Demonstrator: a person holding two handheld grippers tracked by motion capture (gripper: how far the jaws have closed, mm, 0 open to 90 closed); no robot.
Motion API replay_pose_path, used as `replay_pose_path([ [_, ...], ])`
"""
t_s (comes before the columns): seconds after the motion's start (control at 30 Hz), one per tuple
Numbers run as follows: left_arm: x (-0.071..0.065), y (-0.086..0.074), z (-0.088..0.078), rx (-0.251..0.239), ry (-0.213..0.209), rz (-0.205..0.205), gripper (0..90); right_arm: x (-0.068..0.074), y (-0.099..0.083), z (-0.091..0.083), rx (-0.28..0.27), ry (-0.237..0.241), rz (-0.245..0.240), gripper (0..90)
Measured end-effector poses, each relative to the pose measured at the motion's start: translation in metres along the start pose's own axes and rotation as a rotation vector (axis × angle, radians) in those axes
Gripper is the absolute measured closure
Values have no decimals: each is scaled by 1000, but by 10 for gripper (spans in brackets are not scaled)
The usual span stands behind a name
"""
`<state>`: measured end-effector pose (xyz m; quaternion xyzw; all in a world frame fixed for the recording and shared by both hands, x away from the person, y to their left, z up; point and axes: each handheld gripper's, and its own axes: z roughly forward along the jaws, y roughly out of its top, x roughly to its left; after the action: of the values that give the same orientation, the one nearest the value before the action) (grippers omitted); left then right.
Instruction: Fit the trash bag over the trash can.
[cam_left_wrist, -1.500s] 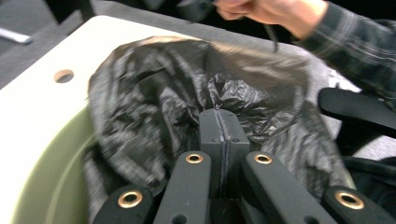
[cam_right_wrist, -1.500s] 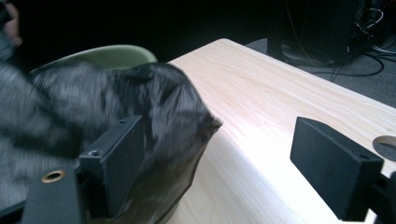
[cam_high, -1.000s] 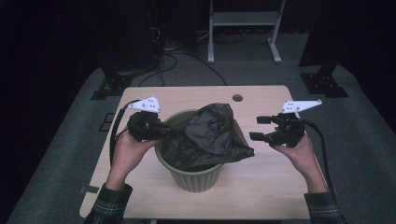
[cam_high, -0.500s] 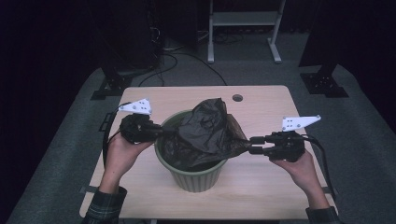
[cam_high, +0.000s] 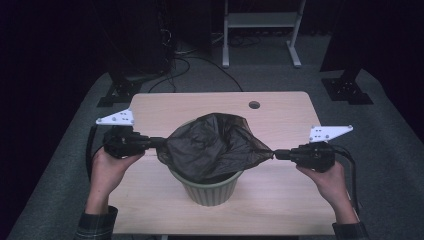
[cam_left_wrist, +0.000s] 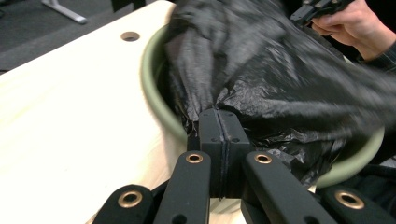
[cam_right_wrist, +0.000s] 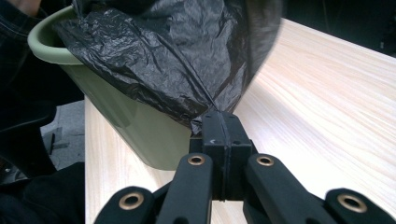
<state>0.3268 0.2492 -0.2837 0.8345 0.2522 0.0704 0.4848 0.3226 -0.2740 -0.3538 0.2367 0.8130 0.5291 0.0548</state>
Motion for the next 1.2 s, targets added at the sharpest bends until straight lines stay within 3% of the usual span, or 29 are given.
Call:
replay_pose_path([
  [0.33,18,-26,-21,-25,43,-73,900,-7,-10,-11,9,-40,19,899],
  [0.5,26,-41,-19,-7,51,-112,899,-13,-19,-17,17,-70,39,900],
  [0.6,25,-41,-16,3,64,-111,867,-14,-19,-18,27,-78,46,900],
  [0.63,24,-38,-16,-9,71,-103,750,-14,-18,-18,23,-79,40,895],
  [0.67,24,-38,-16,-9,71,-103,717,-14,-18,-18,23,-79,40,895],
  [0.7,22,-36,-18,-19,73,-94,658,-14,-16,-18,16,-77,34,795],
  [0.73,19,-29,-23,-42,93,-80,621,-13,-14,-19,10,-79,38,781],
  [0.8,17,-26,-26,-51,98,-70,605,-13,-13,-20,6,-74,32,750],
  [0.83,15,-22,-29,-62,103,-66,546,-12,-10,-22,-3,-90,29,712],
  [0.97,7,-5,-38,-77,131,-30,457,-11,-5,-25,-28,-90,28,614],
  [1.03,3,5,-40,-75,146,-6,430,-9,-2,-25,-37,-92,22,582],
  [1.2,1,14,-39,-82,174,14,329,-3,8,-21,-55,-81,-1,549],
])
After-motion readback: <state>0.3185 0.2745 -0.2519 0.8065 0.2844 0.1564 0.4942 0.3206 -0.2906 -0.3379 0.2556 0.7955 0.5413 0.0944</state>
